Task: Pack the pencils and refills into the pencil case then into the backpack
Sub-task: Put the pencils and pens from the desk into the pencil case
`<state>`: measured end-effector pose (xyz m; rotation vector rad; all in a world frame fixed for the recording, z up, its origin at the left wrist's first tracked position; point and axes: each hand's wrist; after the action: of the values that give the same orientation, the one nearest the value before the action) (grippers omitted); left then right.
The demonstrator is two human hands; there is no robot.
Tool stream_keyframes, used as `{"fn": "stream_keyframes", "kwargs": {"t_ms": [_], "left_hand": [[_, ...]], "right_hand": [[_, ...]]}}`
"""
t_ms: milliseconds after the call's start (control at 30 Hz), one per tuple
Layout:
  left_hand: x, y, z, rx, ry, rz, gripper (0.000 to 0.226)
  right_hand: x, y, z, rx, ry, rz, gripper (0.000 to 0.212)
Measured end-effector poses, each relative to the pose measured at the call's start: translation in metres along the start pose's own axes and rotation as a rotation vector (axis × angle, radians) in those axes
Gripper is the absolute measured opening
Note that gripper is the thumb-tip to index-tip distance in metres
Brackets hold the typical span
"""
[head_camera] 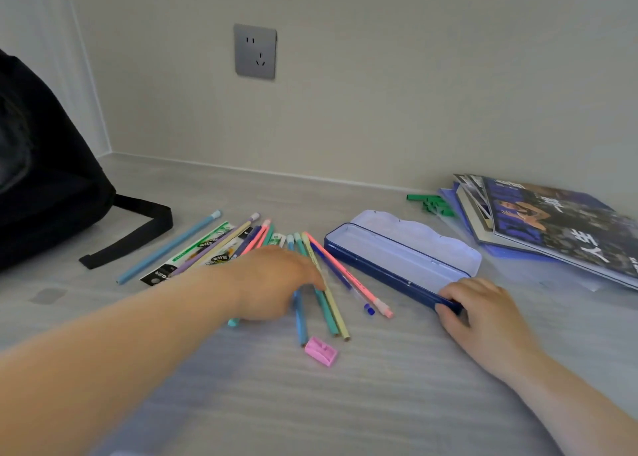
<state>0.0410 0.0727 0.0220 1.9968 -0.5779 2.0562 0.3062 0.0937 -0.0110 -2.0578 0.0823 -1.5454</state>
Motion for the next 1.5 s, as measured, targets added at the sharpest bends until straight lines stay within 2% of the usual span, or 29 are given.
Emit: {"fn": "stream_keyframes", "kwargs": {"t_ms": [67,200,467,567,733,1000,1167,1300,1400,1500], "left_hand": [[0.001,-0.008,0.001,0.009,-0.049,-0.042,0.052],[-0.004,-0.007,0.003,0.003,-0.087,-0.003,0.049],[-0.017,-0.008,0.003,0.057,-0.032,0.100,0.040],[-0.014,-0.010,0.005,0.025,-0.103,0.063,0.040],[-0.003,-0.018,0.007,-0.151,-0.326,-0.029,0.029],[0.003,-0.022,0.001,-0.166,-0.305,-0.076,0.033],[0.001,-0.030,0.009,-0.166,-0.437,-0.134,0.022],[-0.001,-0.022,0.009,-0.225,-0.460,-0.093,0.025],[-0.004,-0.018,0.009,-0.427,-0.433,0.135,0.034],[-0.006,-0.025,0.008,-0.371,-0.427,0.023,0.046]], "right_hand": [[0.000,0.000,0.003,0.013,-0.045,-0.005,0.004],[-0.001,-0.002,0.006,0.023,-0.112,-0.010,0.022],[0.003,-0.001,0.006,0.002,-0.165,-0.020,0.021],[0.003,-0.001,0.005,-0.002,-0.172,-0.026,0.017],[0.004,-0.002,0.005,-0.007,-0.167,-0.033,0.007],[0.004,-0.001,0.007,0.016,-0.191,-0.013,0.008],[0.005,-0.001,0.010,0.032,-0.218,-0.013,0.009],[0.004,-0.001,0.012,0.047,-0.247,-0.013,0.009],[0.004,-0.001,0.013,0.054,-0.261,-0.014,0.010],[0.003,-0.001,0.014,0.061,-0.269,-0.010,0.011]]}}
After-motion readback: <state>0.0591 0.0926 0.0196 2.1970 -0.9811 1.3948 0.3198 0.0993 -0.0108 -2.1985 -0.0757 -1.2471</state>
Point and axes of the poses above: each hand's wrist, its own y-axis away from the middle knuckle, its own x-axis out of the back of the hand, z = x × y, and after that the axes turned 6 degrees about z, right-handed
